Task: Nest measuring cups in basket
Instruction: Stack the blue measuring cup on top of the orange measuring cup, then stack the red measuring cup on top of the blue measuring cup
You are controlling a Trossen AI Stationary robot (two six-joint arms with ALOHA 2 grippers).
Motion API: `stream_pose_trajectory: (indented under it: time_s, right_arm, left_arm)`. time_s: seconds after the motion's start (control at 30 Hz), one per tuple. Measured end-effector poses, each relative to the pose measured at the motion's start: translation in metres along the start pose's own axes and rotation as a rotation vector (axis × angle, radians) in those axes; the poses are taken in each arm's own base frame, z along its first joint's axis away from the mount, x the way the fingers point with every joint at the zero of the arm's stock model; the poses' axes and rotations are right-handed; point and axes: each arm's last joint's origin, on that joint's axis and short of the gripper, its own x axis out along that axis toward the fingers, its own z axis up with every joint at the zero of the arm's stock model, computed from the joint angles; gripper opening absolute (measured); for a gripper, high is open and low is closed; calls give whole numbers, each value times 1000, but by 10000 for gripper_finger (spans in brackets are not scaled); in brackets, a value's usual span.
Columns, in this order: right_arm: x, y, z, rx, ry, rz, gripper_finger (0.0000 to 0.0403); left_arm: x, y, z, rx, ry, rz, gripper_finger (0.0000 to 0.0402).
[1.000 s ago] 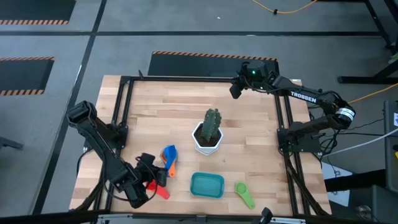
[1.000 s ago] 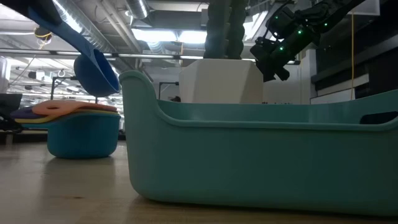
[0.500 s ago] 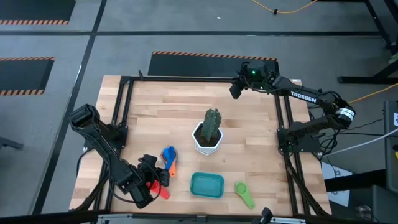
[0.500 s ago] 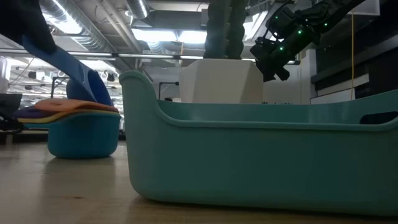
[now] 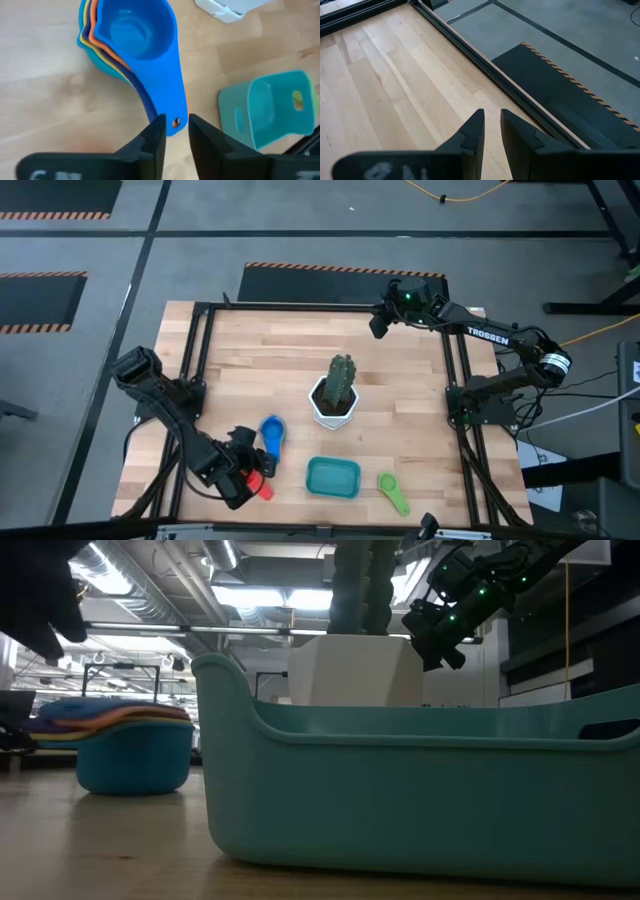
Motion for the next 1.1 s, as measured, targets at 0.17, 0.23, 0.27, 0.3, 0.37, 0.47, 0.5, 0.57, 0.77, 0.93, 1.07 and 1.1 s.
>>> stream_pose_trajectory:
  time_s: [0.17, 0.23, 0.27, 0.3, 0.37, 0.47, 0.5, 0.57, 0.77, 0.93, 1.07, 1.1]
  right_arm:
    - [0, 0, 0, 0, 0, 0, 68]
    - [0, 0, 0, 0, 0, 0, 68]
    - [0, 0, 0, 0, 0, 0, 67]
    - [0, 0, 0, 0, 0, 0, 68]
    - [0, 0, 0, 0, 0, 0, 68]
    - [0, 0, 0, 0, 0, 0, 67]
    - [0, 0, 0, 0, 1, 0, 68]
    - [0, 0, 0, 0, 1, 0, 68]
    - [0, 0, 0, 0, 1, 0, 68]
    - [0, 0, 0, 0, 1, 0, 68]
    - [0, 0, -1, 0, 13, 0, 67]
    - [0, 0, -2, 1, 16, -1, 68]
  left_arm:
    - [3, -2, 4, 56, -7, 6, 98]
    - [3, -2, 4, 77, -8, 9, 97]
    - [4, -3, 5, 83, -8, 9, 97]
    - [4, -3, 5, 86, -8, 9, 96]
    - [4, -3, 5, 87, -8, 9, 96]
    - [4, -3, 5, 89, -8, 9, 98]
    - [4, -3, 4, 89, -7, 9, 98]
    - [4, -3, 4, 89, -4, 11, 96]
    - [3, -2, 4, 89, 15, 22, 95]
    - [0, -2, 6, 87, 39, 26, 95]
    - [-10, -3, 10, 112, 134, 42, 95]
    - [-12, -3, 11, 111, 160, 46, 95]
